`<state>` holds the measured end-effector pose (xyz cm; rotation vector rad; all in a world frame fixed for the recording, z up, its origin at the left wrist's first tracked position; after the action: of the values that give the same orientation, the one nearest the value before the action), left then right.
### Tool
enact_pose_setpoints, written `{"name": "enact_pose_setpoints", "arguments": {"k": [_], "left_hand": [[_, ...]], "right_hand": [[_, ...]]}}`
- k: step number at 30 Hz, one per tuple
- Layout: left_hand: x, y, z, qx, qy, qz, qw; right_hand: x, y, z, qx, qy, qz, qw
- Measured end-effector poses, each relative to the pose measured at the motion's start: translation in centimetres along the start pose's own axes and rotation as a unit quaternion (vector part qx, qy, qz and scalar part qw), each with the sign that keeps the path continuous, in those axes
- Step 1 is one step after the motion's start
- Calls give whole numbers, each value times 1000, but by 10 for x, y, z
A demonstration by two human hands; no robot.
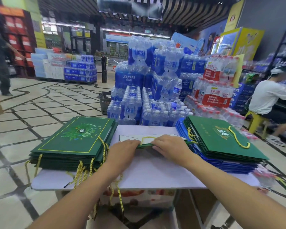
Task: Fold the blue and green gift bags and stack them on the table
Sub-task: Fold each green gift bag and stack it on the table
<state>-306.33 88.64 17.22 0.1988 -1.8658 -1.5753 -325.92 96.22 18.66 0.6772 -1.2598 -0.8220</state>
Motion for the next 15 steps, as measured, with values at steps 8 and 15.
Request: {"name": "enact_pose_setpoints", "arguments": {"k": [8,15], "left_hand": [[23,60,-18,-158,88,93,979],[19,62,9,-613,240,110,744]], "right_hand": [[58,86,10,29,-81,230,969],[56,74,13,252,-217,91,938]]}}
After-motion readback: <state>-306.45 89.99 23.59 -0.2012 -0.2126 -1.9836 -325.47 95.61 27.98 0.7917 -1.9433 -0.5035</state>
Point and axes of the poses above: each hand's wrist, its own x-axis towards the middle knuckle, its own y-axis out of the back of the hand, z = x × y, the point moved 3 cm from there along x, towards the middle knuckle, and after that the axes turned 9 degrees about -y, right-handed, at the moved point
